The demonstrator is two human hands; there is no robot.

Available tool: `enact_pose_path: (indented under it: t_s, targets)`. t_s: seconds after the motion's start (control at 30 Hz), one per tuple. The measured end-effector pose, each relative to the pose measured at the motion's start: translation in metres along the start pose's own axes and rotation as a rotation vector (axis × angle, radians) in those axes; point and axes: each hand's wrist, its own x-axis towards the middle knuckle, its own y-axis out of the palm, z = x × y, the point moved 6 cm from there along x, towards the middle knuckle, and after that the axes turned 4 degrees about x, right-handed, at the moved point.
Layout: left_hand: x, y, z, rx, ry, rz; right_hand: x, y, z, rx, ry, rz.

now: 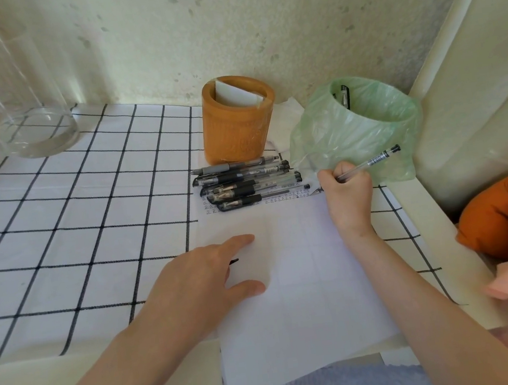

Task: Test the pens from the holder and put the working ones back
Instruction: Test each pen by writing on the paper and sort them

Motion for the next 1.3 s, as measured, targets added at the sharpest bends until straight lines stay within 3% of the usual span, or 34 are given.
enact_pose_path:
  t_s: [0.2, 0.33, 0.53, 0.73, 0.83, 0.97, 1.13, 1.3]
  targets:
    - [0.0, 0.0, 0.001, -0.003, -0.001, -0.007, 0.0, 0.0, -0.001, 0.009, 0.039, 0.012]
    - [-0.001, -0.001, 0.001, -0.016, -0.008, -0.008, 0.004, -0.007, -0.005, 0.14, 0.129, -0.013]
    - [-0.001, 0.0, 0.0, -0.01, -0.015, 0.009, -0.003, -0.005, 0.012, 0.126, 0.047, 0.054]
    - [-0.002, -0.001, -0.001, -0.033, -0.021, 0.026, -0.013, 0.003, 0.016, 0.198, 0.166, 0.062]
    - [-0.002, -0.004, 0.001, -0.153, -0.025, 0.001, -0.02, 0.001, 0.038, 0.324, 0.175, 0.1]
    - [-0.001, -0.018, 0.005, -0.504, -0.022, -0.129, -0.032, -0.005, 0.057, 0.427, 0.211, 0.214]
    - [0.0, -0.026, 0.002, -0.67, 0.027, -0.179, -0.047, 0.005, 0.062, 0.54, 0.345, 0.417]
    - [-0.002, -0.03, -0.001, -0.718, 0.042, -0.222, -0.057, 0.017, 0.067, 0.521, 0.333, 0.495]
